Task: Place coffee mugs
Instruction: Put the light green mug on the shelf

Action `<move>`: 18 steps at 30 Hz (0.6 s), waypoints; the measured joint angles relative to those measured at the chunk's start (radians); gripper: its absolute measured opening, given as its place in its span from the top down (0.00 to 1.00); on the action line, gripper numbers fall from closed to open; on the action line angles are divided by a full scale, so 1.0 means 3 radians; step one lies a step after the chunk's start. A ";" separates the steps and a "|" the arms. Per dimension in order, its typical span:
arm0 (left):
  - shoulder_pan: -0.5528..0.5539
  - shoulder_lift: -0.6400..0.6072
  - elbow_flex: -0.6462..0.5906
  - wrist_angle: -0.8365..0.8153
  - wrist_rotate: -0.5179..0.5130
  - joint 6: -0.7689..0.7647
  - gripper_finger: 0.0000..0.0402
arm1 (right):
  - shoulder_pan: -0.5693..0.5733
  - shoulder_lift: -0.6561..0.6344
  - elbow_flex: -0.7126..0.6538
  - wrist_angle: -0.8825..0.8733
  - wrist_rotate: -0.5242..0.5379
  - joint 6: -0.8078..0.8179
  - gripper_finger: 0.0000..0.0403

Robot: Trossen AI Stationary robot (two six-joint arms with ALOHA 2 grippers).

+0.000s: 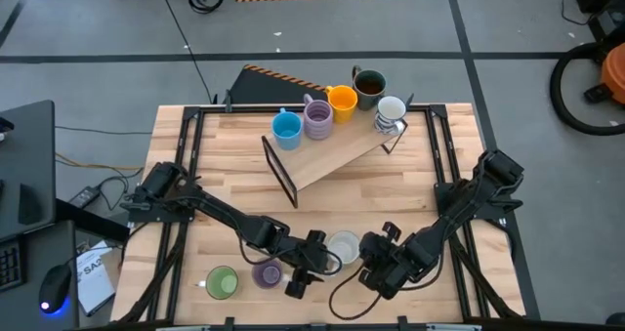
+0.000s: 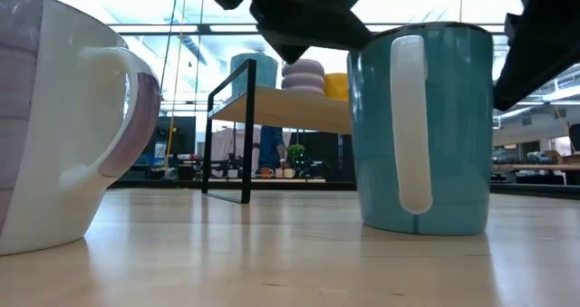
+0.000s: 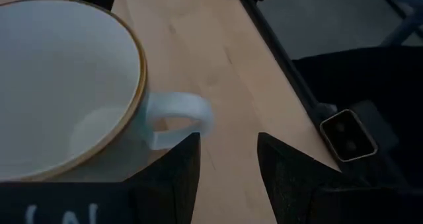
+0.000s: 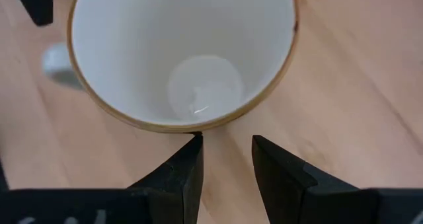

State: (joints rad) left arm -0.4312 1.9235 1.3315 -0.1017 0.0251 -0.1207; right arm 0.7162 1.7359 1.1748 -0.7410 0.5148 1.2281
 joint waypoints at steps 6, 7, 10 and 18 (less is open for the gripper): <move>0.0009 0.0032 0.0000 0.0088 -0.0028 0.0003 0.61 | -0.0207 0.0001 0.0000 -0.0007 0.0173 -0.0379 0.67; 0.0009 0.0033 0.0000 0.0089 -0.0038 0.0004 0.61 | -0.0241 0.0001 0.0000 -0.0010 0.0237 -0.0458 0.67; 0.0026 0.0033 0.0000 0.0101 -0.0079 0.0060 0.61 | -0.0352 0.0001 0.0000 -0.0029 0.0388 -0.0721 0.67; 0.0046 -0.0065 -0.0003 -0.0109 -0.0127 0.0118 0.61 | -0.0492 -0.0111 0.0019 -0.0257 0.0214 -0.0982 0.67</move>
State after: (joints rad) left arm -0.4175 1.9041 1.3308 -0.1344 -0.0130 -0.0854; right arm 0.5685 1.7027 1.1805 -0.8182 0.5790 0.9336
